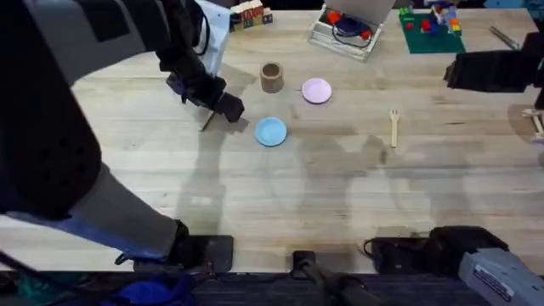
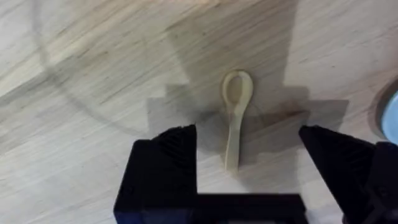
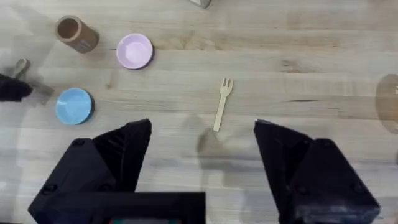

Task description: Pick up a utensil and set it on the pink plate, then put the other utensil in the container.

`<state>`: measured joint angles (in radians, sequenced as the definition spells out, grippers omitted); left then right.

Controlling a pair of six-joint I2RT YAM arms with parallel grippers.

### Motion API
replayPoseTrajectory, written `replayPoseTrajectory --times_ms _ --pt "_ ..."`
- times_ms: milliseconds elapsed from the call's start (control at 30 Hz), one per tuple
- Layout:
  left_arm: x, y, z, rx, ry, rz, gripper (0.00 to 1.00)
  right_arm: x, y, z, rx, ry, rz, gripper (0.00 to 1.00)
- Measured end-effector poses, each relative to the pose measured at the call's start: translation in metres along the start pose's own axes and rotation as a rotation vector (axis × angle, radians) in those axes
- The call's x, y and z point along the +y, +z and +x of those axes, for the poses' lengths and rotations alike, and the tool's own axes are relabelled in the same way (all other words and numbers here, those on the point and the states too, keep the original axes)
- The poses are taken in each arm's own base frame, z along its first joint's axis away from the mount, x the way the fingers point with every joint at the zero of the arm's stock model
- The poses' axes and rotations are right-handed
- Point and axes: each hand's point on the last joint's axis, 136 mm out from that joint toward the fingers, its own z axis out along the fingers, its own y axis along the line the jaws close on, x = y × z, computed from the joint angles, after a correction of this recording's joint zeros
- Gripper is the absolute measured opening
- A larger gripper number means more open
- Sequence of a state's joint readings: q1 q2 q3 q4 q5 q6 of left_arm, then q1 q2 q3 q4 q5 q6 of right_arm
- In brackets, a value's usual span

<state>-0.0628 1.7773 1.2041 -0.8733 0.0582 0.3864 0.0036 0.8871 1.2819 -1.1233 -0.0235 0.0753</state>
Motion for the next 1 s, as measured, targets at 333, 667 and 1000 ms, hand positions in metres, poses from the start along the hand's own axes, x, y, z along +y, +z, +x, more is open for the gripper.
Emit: replayPoseTrajectory --times_ms 333,667,1000 --pt "-0.0001 0.0057 0.0060 0.034 -0.002 0.002 0.993 0.0000 0.0001 0.0000 0.000 0.000 0.000 0.995" --pt "0.0001 0.0110 0.0063 0.046 -0.002 0.007 0.994 0.0000 0.0000 0.0000 0.000 0.000 0.000 0.996" --pt "0.0001 0.0111 0.0062 0.045 -0.002 0.007 0.993 0.0000 0.0000 0.0000 0.000 0.000 0.000 0.995"
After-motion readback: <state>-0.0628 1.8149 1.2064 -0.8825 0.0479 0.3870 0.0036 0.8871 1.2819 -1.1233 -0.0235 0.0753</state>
